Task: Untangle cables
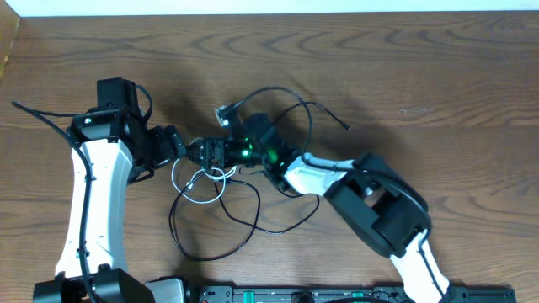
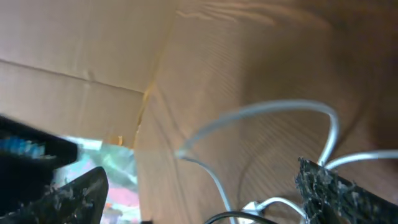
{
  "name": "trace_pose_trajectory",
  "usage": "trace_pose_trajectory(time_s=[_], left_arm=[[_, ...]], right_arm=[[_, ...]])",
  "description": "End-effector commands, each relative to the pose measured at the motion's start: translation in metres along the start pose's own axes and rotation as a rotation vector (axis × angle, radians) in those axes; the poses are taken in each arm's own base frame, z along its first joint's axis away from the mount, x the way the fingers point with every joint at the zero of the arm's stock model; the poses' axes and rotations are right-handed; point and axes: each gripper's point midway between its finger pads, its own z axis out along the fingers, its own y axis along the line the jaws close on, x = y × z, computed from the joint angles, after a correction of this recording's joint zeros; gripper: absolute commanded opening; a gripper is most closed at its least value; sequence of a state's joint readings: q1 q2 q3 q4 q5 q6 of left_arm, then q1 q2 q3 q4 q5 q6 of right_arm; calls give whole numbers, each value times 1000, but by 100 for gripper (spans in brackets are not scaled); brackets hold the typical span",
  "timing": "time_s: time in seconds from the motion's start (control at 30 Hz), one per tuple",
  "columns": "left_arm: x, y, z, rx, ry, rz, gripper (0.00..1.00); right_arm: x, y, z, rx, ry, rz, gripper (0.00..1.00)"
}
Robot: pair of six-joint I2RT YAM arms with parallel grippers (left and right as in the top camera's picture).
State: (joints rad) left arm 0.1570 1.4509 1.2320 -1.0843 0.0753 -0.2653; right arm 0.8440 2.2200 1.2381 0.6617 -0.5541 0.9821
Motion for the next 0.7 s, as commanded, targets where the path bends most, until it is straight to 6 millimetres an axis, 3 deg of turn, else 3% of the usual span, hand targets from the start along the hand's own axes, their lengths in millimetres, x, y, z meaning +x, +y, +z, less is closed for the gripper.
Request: trace_pose_trajectory(time_s=[0.0,0.2,0.67], left_arm=[[-4,1,-7,-2,-25,-9,98],[-4,1,-7,-2,-25,-9,98],[-4,1,-7,-2,-25,-9,98]], right_arm=[[3,-12,12,67,-75,58,94],[-2,-3,20,34,-164,62,88],[-6,-11,24,117,-309,141,70]])
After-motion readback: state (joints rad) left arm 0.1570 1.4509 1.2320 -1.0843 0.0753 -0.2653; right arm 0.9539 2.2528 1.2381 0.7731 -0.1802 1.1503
